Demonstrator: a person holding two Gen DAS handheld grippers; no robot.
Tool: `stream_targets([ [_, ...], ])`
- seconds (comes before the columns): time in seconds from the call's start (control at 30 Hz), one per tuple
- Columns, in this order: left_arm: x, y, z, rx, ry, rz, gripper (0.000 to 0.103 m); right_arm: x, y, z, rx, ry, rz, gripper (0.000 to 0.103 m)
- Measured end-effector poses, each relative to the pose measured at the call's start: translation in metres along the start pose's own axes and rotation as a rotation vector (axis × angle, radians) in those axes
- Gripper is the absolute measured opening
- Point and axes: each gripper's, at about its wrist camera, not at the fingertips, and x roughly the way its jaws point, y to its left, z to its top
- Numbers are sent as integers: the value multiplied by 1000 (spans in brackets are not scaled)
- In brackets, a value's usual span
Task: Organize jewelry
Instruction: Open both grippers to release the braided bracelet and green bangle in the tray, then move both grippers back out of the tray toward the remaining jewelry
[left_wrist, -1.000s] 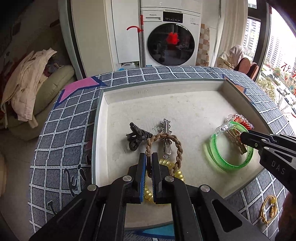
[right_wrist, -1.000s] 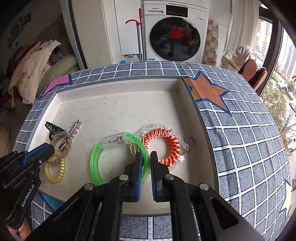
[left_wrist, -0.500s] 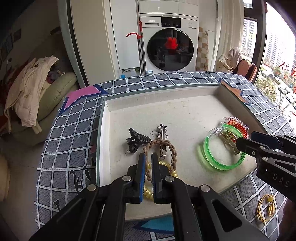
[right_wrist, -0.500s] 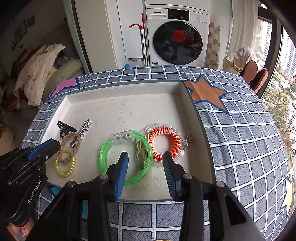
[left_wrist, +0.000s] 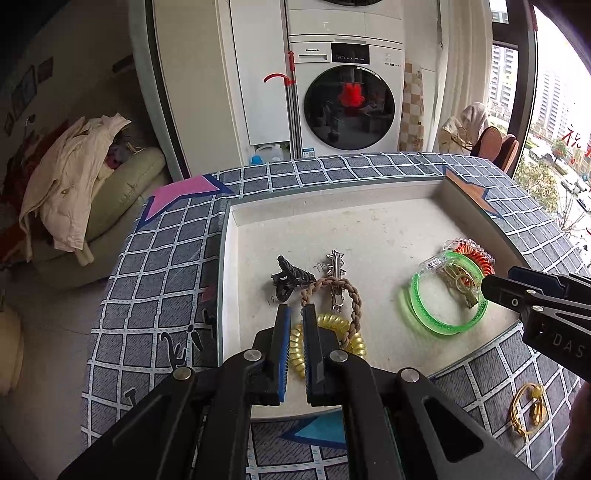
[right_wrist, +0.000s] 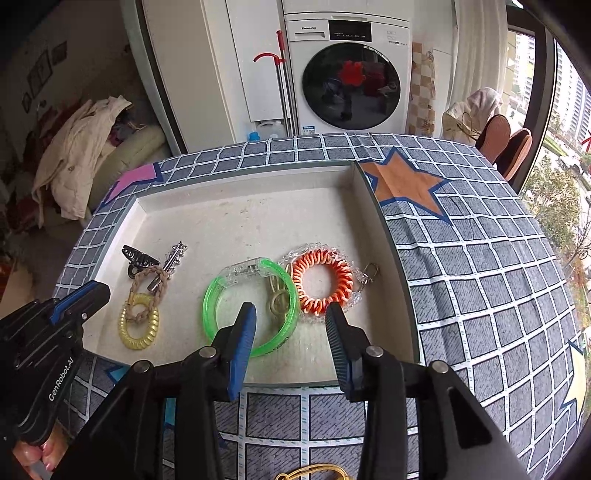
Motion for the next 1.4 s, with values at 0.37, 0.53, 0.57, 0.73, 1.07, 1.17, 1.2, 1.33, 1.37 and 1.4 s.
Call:
stream_targets([
  [0.37, -13, 7, -1, -34, -15, 1, 26, -8, 2, -5, -3, -3, 21, 48],
  [0.53, -19, 10, -1, -44, -29, -3, 27, -15, 4, -4, -5, -18, 23, 52],
  [0.57, -20, 10, -1, -47, -29, -2, 39, -17, 5, -4, -5, -21, 24, 52],
  [0.73, -31, 12, -2, -54, -79, 24, 103, -24, 6, -5, -14, -38, 29, 57],
  [1.07, -50, 16, -13, -61, -90, 18, 103, -41, 10, -13, -18, -89, 55, 83],
  [1.17, -54, 18, -17, -62, -83, 4, 103, -46, 12, -17, -21, -107, 64, 85],
  [1.2, -55, 18, -18, -61, -78, -2, 103, -48, 13, -18, -25, -117, 63, 85],
  [1.33, -58, 17, -23, -61, -70, -11, 103, -56, 15, -23, -30, -156, 59, 97],
  [1.37, -59, 17, -24, -63, -71, -3, 103, -57, 15, -24, -26, -158, 63, 103],
  [1.4, -60, 17, -24, -59, -70, 0, 103, -59, 14, -24, -20, -169, 65, 103],
])
